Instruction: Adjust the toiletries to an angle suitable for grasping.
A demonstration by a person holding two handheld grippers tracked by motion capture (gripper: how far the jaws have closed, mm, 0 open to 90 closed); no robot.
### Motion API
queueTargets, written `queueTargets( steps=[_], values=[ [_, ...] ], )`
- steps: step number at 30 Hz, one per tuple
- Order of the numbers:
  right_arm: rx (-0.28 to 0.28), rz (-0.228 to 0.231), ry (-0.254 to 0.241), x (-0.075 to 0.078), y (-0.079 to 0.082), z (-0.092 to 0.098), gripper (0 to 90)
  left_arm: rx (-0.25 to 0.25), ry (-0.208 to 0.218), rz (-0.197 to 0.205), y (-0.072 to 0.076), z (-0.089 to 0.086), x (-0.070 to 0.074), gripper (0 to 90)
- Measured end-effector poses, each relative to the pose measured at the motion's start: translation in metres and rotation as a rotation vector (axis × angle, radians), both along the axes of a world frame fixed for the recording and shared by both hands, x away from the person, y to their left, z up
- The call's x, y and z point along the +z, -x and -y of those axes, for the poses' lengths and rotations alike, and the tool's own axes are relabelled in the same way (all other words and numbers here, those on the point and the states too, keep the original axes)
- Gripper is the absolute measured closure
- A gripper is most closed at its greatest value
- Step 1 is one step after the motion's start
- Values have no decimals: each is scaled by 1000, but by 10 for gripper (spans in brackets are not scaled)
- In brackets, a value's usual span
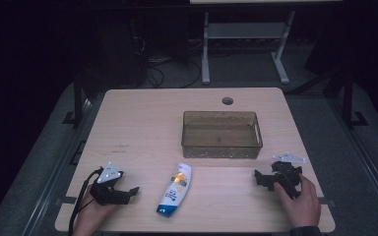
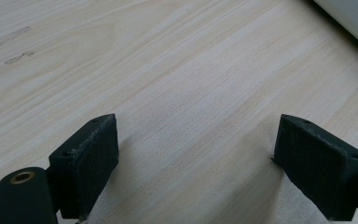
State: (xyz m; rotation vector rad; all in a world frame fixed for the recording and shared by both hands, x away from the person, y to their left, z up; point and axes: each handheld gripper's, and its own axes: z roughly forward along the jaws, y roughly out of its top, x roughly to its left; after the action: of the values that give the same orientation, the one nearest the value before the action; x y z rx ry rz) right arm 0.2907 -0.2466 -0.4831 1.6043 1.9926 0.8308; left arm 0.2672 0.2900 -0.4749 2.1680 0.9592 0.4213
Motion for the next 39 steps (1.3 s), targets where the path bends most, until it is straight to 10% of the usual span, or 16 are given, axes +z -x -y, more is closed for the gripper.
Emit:
queueTargets(
  steps=[23, 39],
  values=[
    [0, 0, 0, 0, 0, 0, 0, -31, 23, -8, 3, 6, 17, 155],
    [-1, 0, 1, 0, 0, 0, 0, -107, 88, -14, 7, 18, 37, 405]
  ],
)
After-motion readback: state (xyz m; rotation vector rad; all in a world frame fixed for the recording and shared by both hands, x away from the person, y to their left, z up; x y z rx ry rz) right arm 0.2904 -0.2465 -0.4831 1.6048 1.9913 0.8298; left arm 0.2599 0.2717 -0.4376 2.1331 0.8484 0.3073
